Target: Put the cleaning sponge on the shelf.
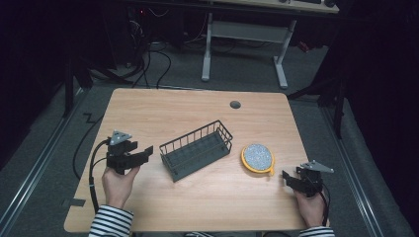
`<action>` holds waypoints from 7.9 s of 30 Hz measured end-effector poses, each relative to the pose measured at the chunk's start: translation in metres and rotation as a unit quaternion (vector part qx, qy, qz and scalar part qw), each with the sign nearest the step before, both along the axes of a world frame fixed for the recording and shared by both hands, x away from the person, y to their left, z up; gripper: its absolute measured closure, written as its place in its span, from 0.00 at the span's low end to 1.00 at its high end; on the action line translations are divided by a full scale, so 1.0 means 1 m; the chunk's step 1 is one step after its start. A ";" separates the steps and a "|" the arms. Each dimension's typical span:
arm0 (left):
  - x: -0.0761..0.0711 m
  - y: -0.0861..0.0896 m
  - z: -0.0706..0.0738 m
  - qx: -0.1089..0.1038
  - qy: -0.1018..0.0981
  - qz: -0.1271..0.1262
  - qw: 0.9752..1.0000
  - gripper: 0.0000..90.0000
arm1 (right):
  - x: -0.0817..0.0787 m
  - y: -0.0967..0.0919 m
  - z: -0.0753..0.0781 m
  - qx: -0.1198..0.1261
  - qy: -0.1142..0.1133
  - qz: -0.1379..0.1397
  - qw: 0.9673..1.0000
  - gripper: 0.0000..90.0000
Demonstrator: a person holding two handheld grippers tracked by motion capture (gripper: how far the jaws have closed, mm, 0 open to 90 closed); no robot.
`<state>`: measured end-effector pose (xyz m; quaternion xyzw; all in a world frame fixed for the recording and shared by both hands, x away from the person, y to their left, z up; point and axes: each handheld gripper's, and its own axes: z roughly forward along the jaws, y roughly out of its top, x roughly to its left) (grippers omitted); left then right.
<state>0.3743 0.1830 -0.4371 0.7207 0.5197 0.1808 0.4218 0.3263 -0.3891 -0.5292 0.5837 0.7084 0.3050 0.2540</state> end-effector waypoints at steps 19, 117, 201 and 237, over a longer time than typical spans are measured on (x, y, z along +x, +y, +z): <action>-0.014 0.025 -0.072 0.003 0.030 0.057 0.998 0.41 | -0.003 0.002 0.000 -0.005 -0.002 -0.005 1.000 0.45; -0.008 0.009 -0.100 0.092 0.022 0.073 0.993 0.34 | 0.086 0.056 0.119 0.087 0.035 0.176 0.980 0.89; -0.008 0.008 -0.100 0.094 0.022 0.072 0.993 0.34 | 0.175 0.197 0.107 0.062 0.040 0.315 0.946 0.88; -0.008 0.008 -0.100 0.094 0.022 0.072 0.993 0.34 | 0.143 0.157 0.126 0.078 -0.012 0.275 0.958 0.56</action>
